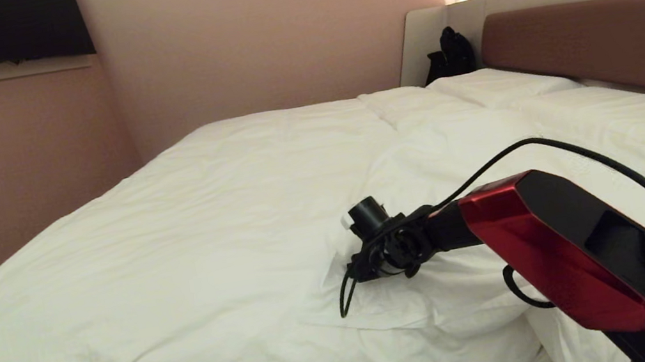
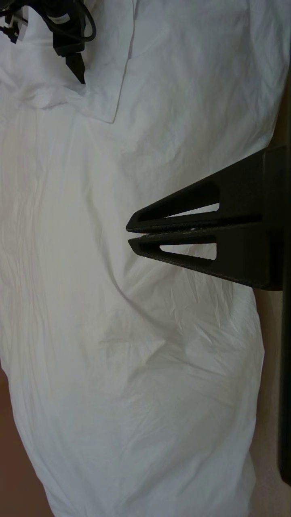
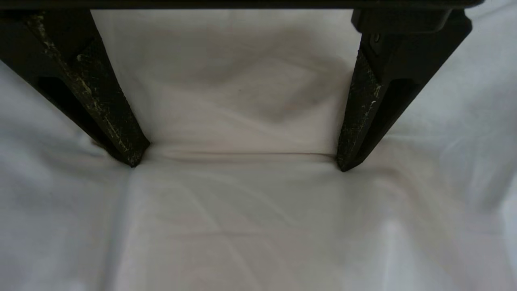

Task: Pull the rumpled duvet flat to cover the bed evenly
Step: Flatten the corners of the folded blanket

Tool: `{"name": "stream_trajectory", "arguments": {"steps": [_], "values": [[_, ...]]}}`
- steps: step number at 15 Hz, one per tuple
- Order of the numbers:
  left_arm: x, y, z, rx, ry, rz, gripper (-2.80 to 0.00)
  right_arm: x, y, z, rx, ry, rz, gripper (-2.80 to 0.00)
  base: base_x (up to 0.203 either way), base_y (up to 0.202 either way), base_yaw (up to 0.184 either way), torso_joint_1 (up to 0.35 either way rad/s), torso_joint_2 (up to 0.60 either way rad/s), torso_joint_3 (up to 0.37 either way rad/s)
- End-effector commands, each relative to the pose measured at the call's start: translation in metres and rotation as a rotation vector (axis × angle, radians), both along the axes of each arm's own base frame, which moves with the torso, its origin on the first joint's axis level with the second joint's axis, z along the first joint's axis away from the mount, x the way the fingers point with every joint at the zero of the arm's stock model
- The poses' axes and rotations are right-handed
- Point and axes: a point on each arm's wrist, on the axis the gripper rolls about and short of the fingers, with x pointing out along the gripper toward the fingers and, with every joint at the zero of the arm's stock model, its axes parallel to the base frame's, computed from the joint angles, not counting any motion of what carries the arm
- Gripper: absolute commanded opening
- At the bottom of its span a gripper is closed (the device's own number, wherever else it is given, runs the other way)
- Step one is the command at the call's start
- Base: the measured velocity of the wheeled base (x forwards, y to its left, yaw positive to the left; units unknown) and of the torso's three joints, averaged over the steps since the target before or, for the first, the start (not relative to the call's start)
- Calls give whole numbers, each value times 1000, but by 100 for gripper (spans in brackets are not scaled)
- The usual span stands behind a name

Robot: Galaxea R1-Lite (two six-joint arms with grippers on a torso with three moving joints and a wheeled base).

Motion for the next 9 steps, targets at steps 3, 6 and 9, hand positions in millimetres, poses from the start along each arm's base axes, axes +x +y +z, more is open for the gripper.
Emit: {"name": "stream_trajectory", "arguments": {"steps": [3,6,9], "values": [[0,0,0,-1,0,0,-280,3,-5,-18,-20,30,-14,0,0,0,0,0,0,0],[0,0,0,-1,0,0,-280,3,-4,-17,-16,26,-16,-280,0,0,0,0,0,0],[0,0,0,-1,0,0,-280,3,-4,-12,-9,19,-19,-280,0,0,0,0,0,0]]}}
